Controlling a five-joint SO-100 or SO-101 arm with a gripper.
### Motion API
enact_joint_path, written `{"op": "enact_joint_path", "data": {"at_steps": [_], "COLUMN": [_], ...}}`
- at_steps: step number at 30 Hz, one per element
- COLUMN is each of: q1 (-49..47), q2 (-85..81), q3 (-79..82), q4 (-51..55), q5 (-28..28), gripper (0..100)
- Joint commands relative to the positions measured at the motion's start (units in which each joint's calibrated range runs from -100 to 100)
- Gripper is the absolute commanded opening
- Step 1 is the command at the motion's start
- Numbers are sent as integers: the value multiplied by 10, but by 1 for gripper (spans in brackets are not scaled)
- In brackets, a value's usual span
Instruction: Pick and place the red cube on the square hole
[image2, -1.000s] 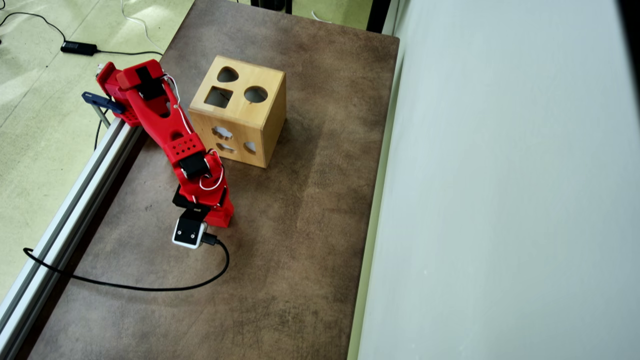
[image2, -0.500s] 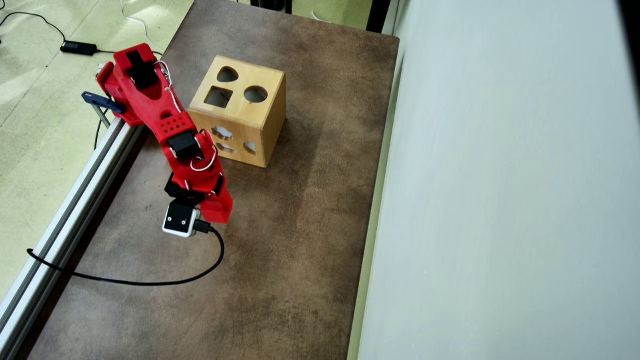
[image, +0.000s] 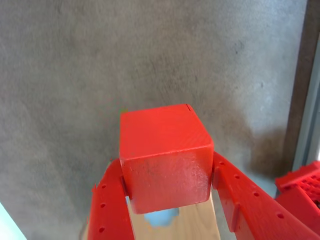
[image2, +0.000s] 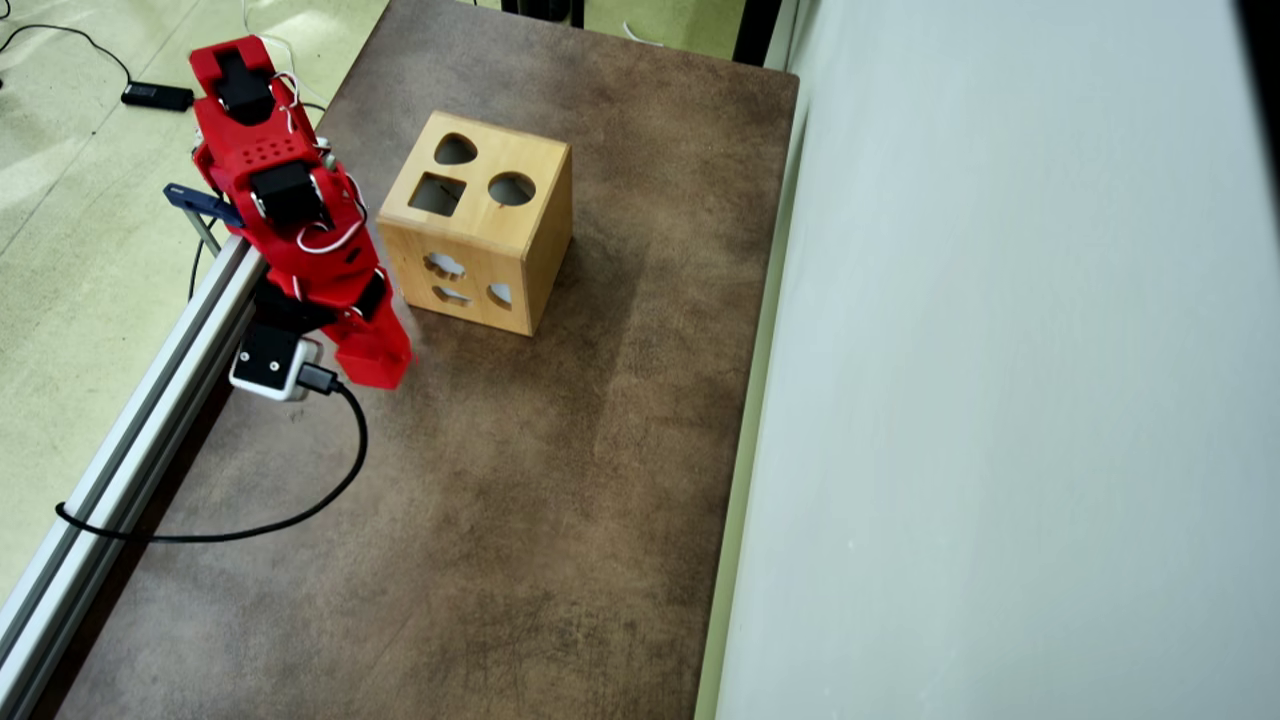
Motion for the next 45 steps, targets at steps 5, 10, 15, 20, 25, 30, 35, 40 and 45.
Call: {"op": "enact_joint_path", "data": {"at_steps": [5, 10, 15, 20, 25, 30, 35, 40, 45], "q1": [-2, -10, -49, -104, -153, -166, -185, -207, -209], "q2": [-125, -159, -192, -230, -255, -264, -264, -274, -339], "q3": [-24, -24, -24, -16, -15, -13, -13, 6, 131], "q4": [9, 9, 9, 10, 11, 12, 14, 15, 15], "q5": [-3, -1, 1, 2, 2, 2, -1, -5, -43], "gripper": [5, 5, 5, 5, 5, 5, 5, 5, 5]}}
